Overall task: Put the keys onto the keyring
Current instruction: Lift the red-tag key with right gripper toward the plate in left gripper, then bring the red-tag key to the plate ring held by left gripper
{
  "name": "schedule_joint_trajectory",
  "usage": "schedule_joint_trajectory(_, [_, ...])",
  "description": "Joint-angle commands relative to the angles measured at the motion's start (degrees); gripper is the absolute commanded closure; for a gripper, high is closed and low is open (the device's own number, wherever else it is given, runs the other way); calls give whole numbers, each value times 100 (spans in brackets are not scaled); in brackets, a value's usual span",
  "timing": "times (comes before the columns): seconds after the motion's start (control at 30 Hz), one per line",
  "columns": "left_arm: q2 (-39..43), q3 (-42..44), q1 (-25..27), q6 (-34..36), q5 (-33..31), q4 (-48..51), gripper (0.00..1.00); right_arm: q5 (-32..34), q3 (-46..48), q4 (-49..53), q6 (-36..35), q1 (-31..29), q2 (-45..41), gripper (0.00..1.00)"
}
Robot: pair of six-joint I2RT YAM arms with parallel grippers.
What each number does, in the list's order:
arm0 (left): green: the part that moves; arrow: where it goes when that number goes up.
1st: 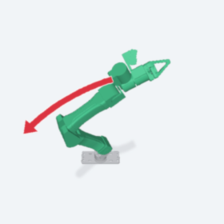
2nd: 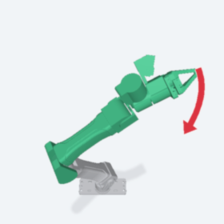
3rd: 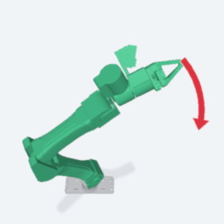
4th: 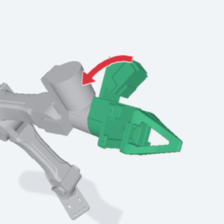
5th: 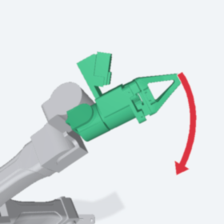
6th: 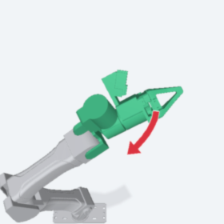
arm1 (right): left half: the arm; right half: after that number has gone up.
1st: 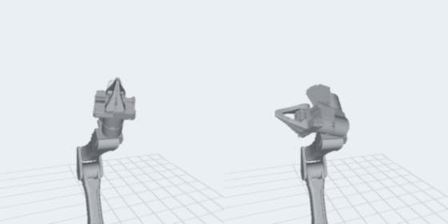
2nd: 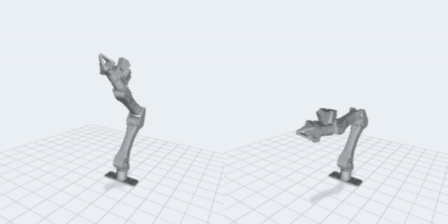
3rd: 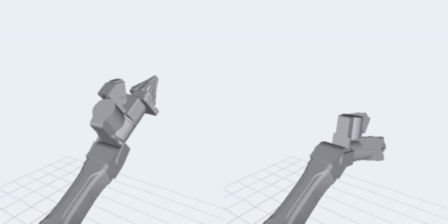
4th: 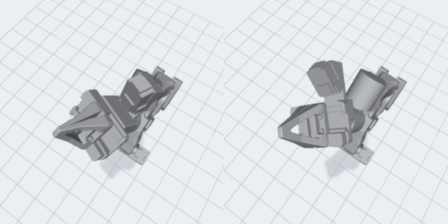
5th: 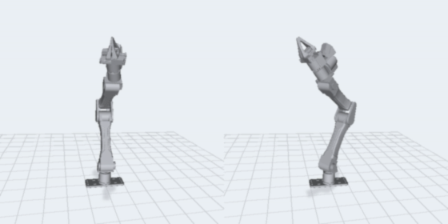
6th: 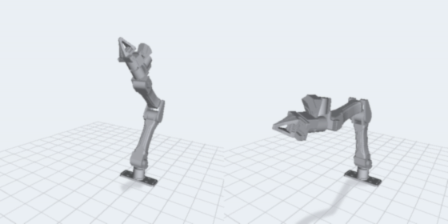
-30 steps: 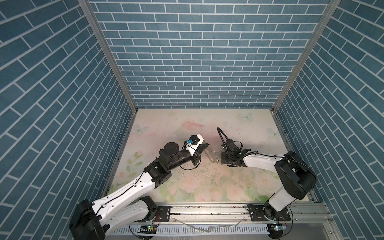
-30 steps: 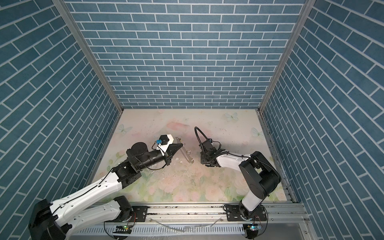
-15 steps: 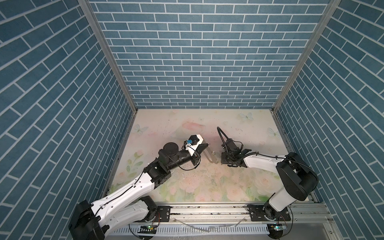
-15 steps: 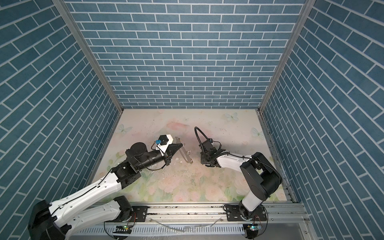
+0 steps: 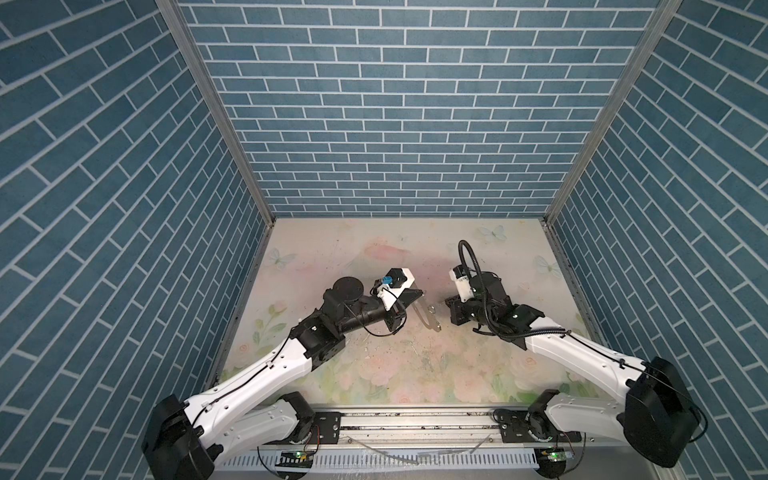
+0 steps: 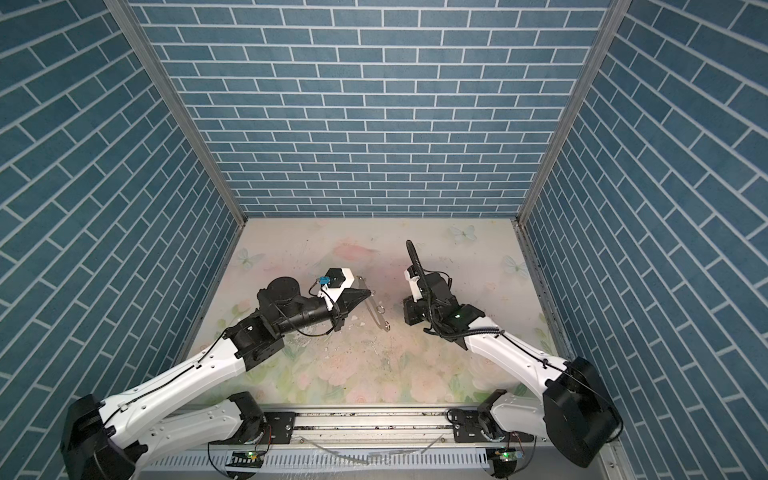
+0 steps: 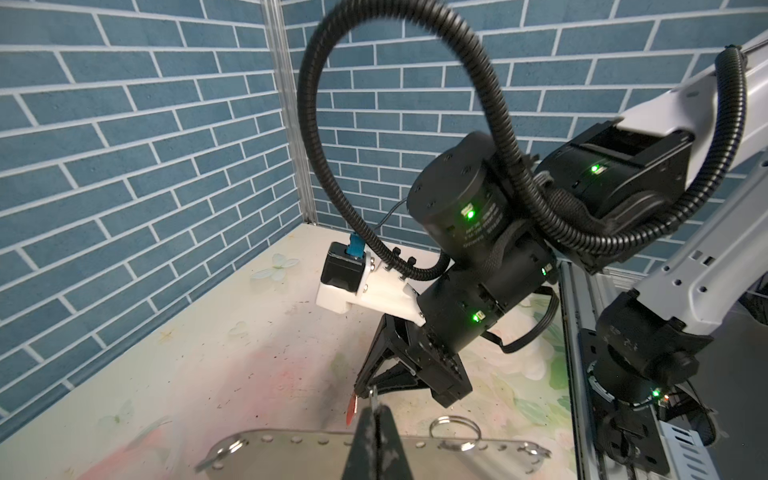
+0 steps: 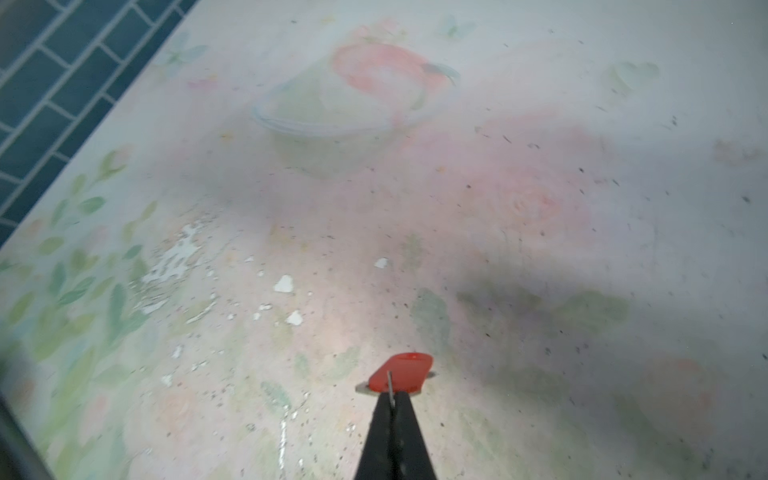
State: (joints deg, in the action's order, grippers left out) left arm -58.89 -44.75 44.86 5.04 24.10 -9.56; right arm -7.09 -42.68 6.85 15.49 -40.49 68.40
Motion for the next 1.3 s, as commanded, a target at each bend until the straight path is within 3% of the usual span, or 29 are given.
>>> schedule_joint_trajectory(0.0, [-86, -379, 14, 314, 444, 454, 100, -1138, -254, 84, -1086, 6, -267, 100])
schedule_joint_trajectory(0.17, [-28, -561, -21, 565, 711, 800, 100, -1685, -675, 350, -1687, 9, -418, 100])
schedule_joint_trajectory(0.6, [-103, -955, -135, 777, 1332, 1402, 100, -2080, -1331, 676, -2933, 230, -810, 100])
schedule_joint_trajectory(1.27, [-321, -1211, -232, 815, 1240, 1595, 100, -3192, -1779, 1350, -3197, 251, -1051, 100])
